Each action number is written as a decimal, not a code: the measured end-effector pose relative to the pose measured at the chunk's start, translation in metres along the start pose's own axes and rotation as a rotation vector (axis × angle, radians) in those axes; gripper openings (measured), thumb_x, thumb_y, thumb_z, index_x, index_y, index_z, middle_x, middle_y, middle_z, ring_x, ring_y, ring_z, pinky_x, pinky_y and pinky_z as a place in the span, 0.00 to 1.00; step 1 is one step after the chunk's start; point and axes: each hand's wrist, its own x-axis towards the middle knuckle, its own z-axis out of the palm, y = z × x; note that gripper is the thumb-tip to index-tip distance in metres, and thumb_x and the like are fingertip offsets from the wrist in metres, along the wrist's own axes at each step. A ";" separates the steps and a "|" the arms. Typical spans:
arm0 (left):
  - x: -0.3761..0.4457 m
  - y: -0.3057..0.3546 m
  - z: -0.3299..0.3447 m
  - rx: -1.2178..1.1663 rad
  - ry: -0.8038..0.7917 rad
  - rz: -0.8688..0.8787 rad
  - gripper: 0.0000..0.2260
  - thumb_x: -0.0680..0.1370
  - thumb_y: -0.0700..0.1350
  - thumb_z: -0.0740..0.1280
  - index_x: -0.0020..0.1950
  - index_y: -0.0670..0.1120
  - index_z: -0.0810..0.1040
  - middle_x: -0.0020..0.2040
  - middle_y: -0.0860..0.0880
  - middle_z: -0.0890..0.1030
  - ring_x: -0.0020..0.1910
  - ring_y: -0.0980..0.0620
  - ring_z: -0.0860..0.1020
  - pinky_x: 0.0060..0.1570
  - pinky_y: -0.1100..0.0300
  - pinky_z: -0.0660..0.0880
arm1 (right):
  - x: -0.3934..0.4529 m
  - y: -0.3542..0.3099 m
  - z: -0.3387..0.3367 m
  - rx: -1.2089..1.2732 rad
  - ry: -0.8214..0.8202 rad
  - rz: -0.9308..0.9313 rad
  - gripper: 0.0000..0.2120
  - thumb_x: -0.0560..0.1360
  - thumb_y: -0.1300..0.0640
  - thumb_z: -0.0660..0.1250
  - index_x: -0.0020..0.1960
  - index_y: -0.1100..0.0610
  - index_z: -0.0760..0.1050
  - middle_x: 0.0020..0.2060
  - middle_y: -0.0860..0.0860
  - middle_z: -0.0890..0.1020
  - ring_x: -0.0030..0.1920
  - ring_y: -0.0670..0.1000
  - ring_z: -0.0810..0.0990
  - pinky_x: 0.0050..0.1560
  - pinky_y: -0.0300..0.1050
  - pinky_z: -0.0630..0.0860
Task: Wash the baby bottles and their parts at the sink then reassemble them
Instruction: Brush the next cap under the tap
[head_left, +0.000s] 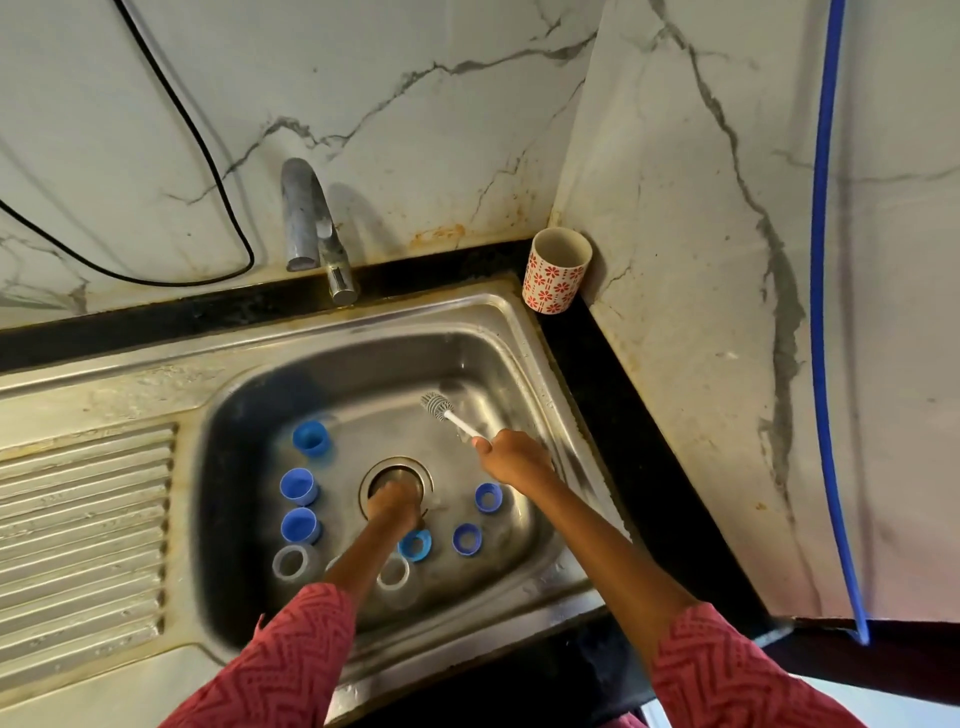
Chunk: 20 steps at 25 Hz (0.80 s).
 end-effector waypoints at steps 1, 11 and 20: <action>-0.001 0.000 0.003 0.106 -0.046 -0.021 0.21 0.74 0.47 0.70 0.64 0.42 0.72 0.63 0.46 0.76 0.62 0.47 0.75 0.58 0.59 0.72 | 0.001 0.001 0.001 0.001 -0.001 0.000 0.25 0.82 0.44 0.50 0.61 0.63 0.73 0.56 0.60 0.79 0.57 0.59 0.77 0.50 0.48 0.72; -0.010 0.023 0.029 0.246 -0.103 0.041 0.19 0.78 0.40 0.64 0.69 0.44 0.69 0.67 0.45 0.73 0.66 0.46 0.72 0.60 0.55 0.71 | -0.001 0.020 0.001 0.020 0.016 0.029 0.26 0.81 0.43 0.50 0.56 0.64 0.75 0.42 0.56 0.76 0.42 0.53 0.74 0.41 0.44 0.69; -0.015 -0.026 -0.055 -0.200 0.051 -0.040 0.12 0.82 0.46 0.54 0.48 0.40 0.72 0.59 0.39 0.76 0.58 0.42 0.75 0.59 0.54 0.70 | 0.002 -0.007 0.001 0.016 0.019 -0.051 0.26 0.81 0.42 0.49 0.58 0.61 0.74 0.49 0.56 0.80 0.44 0.55 0.76 0.42 0.44 0.69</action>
